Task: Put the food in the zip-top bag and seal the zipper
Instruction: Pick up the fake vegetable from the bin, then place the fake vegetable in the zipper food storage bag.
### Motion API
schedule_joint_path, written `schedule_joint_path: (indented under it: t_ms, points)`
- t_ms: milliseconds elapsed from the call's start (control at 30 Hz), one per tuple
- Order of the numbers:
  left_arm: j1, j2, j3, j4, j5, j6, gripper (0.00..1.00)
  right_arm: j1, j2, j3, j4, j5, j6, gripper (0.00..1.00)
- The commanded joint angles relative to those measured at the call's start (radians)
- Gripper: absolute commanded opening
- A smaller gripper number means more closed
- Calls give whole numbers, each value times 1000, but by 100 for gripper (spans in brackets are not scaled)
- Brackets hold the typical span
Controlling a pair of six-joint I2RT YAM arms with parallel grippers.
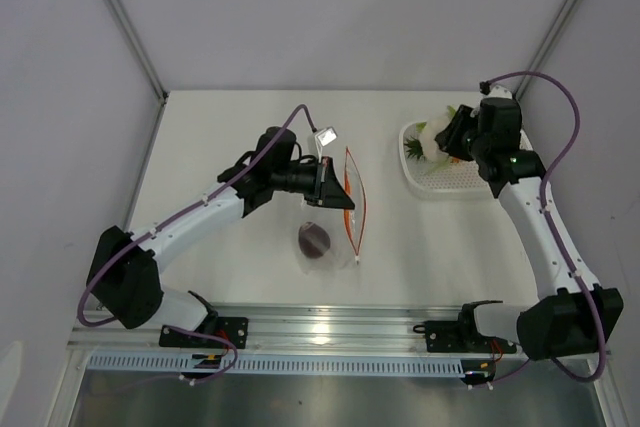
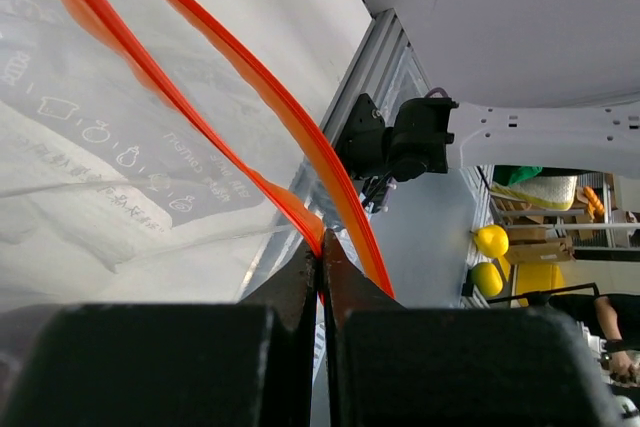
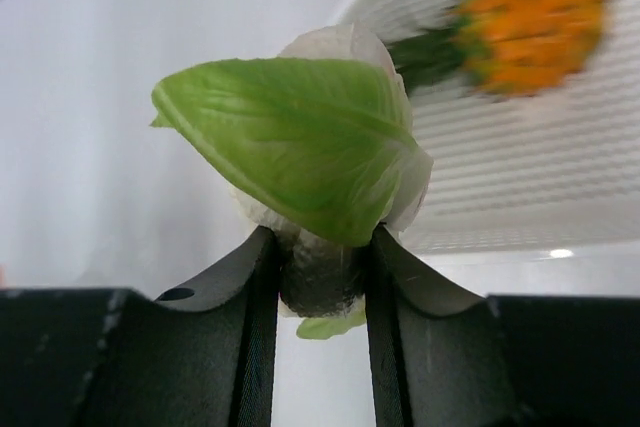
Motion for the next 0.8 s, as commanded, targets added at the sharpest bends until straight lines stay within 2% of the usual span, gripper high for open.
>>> schedule_joint_path:
  t_ms: [0, 200, 333, 667, 767]
  points:
    - [12, 20, 67, -18, 2, 0, 1, 87, -95, -21, 74, -285, 20, 1]
    - [19, 55, 98, -27, 2, 0, 1, 195, -200, -58, 83, -424, 63, 0]
    - [22, 77, 119, -29, 10, -3, 1, 212, -266, -82, 104, -520, 116, 0]
    - [27, 80, 129, -15, 2, -13, 1, 245, -325, -130, 89, -615, 263, 0]
    - [27, 69, 107, 28, -4, -36, 1, 277, -331, -169, 101, -600, 328, 0]
